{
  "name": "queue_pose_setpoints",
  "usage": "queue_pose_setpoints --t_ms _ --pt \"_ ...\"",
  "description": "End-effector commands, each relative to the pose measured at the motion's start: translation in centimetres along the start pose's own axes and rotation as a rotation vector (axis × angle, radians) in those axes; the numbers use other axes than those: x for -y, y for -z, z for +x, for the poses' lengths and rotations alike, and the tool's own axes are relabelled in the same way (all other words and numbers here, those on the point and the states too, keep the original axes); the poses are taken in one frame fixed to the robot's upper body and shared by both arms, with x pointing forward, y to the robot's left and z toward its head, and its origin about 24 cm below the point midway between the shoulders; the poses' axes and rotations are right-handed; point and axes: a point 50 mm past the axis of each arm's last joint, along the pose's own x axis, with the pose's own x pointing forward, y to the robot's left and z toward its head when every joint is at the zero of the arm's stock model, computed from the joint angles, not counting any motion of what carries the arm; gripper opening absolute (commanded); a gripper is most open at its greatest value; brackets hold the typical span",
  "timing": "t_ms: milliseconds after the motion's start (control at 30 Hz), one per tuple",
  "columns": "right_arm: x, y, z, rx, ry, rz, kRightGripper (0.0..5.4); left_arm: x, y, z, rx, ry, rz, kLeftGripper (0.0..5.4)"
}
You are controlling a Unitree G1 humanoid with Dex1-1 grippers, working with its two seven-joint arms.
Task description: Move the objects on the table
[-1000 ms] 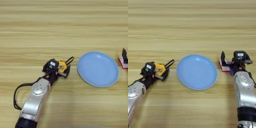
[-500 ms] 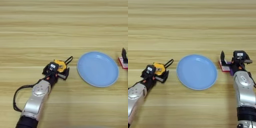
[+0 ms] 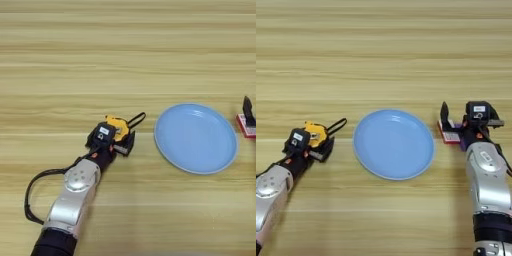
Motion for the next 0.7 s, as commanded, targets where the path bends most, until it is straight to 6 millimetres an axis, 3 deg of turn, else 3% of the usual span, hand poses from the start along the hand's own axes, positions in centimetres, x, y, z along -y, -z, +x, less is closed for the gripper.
queue_pose_setpoints --t_ms 33,367,700 --pt "-0.3 -0.3 0.3 0.014 0.001 0.002 5.4 -0.6 -1.1 0.4 0.056 -0.005 0.018 4.38" --pt "-0.4 -0.3 0.4 0.014 0.002 0.003 5.4 0.4 -4.1 1.7 0.193 0.036 0.006 4.17" --pt "-0.7 -0.2 0.6 0.015 0.0 0.008 5.4 3.5 -6.9 3.4 0.278 0.152 0.013 4.15"
